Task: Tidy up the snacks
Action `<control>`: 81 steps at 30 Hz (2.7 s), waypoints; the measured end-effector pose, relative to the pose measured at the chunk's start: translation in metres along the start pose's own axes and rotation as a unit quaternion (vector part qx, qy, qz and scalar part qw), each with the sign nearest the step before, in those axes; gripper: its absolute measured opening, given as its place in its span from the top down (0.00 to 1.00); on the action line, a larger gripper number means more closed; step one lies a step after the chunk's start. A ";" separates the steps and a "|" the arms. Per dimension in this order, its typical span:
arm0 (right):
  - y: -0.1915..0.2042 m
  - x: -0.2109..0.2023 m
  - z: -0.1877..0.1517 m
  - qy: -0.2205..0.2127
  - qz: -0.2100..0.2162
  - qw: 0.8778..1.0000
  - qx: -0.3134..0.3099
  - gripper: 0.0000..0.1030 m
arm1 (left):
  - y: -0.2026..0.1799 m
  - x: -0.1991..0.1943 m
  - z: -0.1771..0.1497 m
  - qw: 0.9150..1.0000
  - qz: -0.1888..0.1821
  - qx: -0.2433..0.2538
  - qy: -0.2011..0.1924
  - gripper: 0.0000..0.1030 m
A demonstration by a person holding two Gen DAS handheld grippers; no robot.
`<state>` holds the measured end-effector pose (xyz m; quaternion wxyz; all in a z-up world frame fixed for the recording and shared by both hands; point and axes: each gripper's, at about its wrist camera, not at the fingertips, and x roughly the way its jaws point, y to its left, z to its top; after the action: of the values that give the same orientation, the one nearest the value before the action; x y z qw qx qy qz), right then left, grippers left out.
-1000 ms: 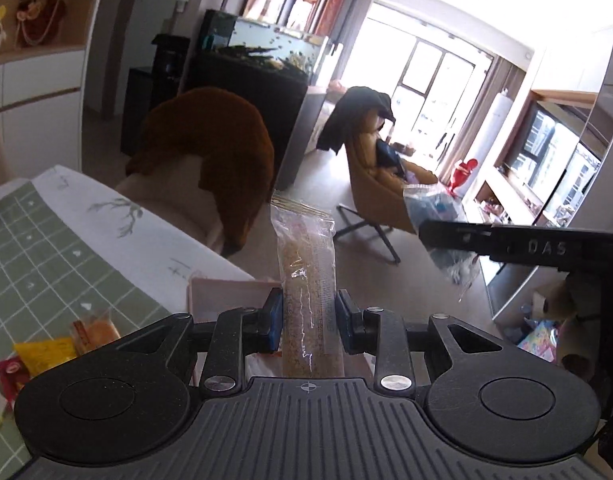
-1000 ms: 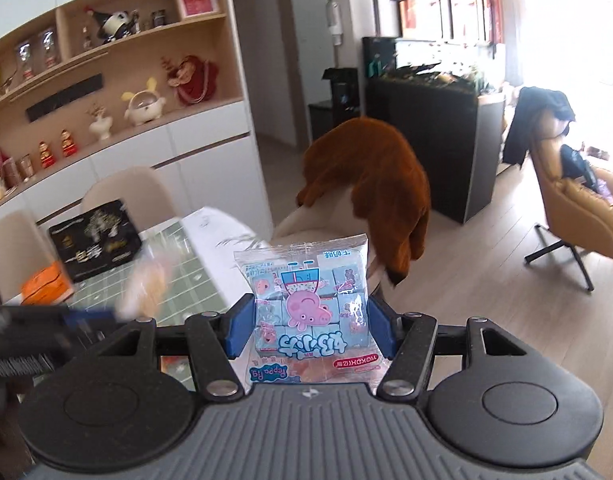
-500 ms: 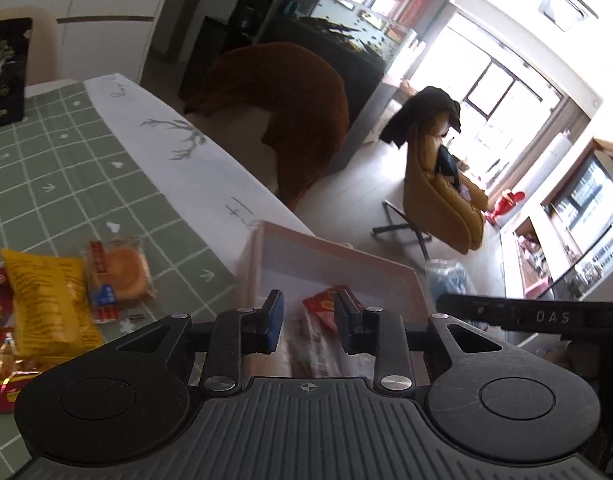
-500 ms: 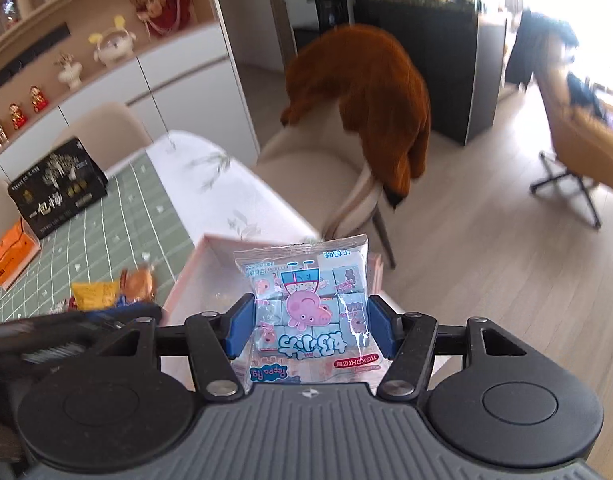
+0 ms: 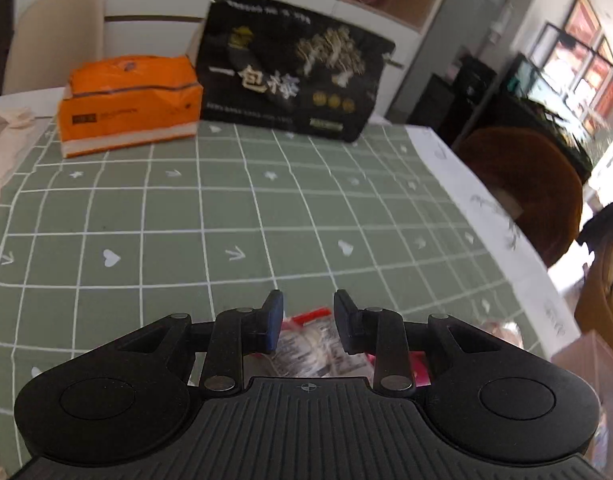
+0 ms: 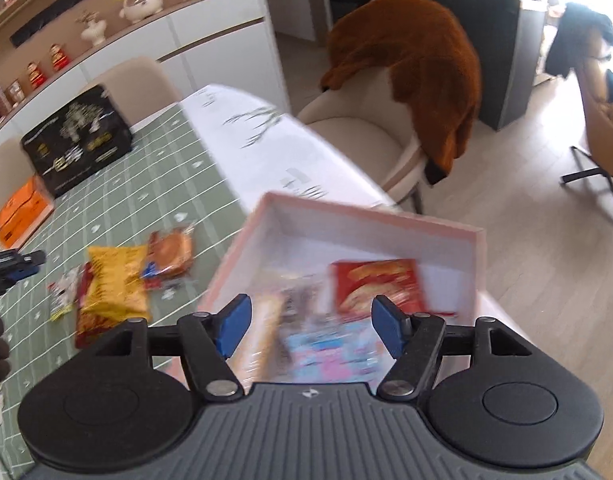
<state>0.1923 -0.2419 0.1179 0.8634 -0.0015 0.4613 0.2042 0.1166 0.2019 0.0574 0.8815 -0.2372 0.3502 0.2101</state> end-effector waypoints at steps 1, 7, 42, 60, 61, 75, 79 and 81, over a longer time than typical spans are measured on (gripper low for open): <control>0.009 0.003 -0.001 0.006 0.006 1.000 -0.007 0.35 | -0.005 0.005 -0.003 1.000 0.002 0.019 0.009 0.69; 0.055 0.005 -0.004 0.016 0.013 0.998 -0.061 0.35 | -0.038 0.008 -0.031 0.987 0.018 0.150 0.049 0.67; 0.191 0.098 -0.048 0.143 -0.002 0.983 -0.111 0.47 | 0.018 -0.101 -0.134 0.977 -0.109 0.159 0.088 0.65; 0.140 0.020 -0.147 0.101 -0.032 0.990 -0.097 0.47 | 0.019 -0.132 -0.156 0.984 -0.066 0.108 0.126 0.63; 0.137 0.018 -0.148 0.098 -0.033 0.990 -0.092 0.47 | 0.019 -0.130 -0.155 0.985 -0.065 0.097 0.127 0.63; 0.128 0.002 -0.181 0.064 -0.048 0.995 -0.067 0.18 | -0.051 -0.112 -0.170 0.961 -0.067 0.241 0.114 0.60; 0.123 0.000 -0.187 0.055 -0.050 0.995 -0.065 0.14 | -0.066 -0.114 -0.180 0.951 -0.068 0.285 0.104 0.60; 0.123 -0.001 -0.189 0.049 -0.052 0.995 -0.062 0.13 | -0.071 -0.116 -0.185 0.946 -0.060 0.306 0.089 0.55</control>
<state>-0.0021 -0.1657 0.0329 0.8473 -0.0896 0.4890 0.1869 -0.0185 0.0171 0.0403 0.8879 0.0059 0.4597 0.0171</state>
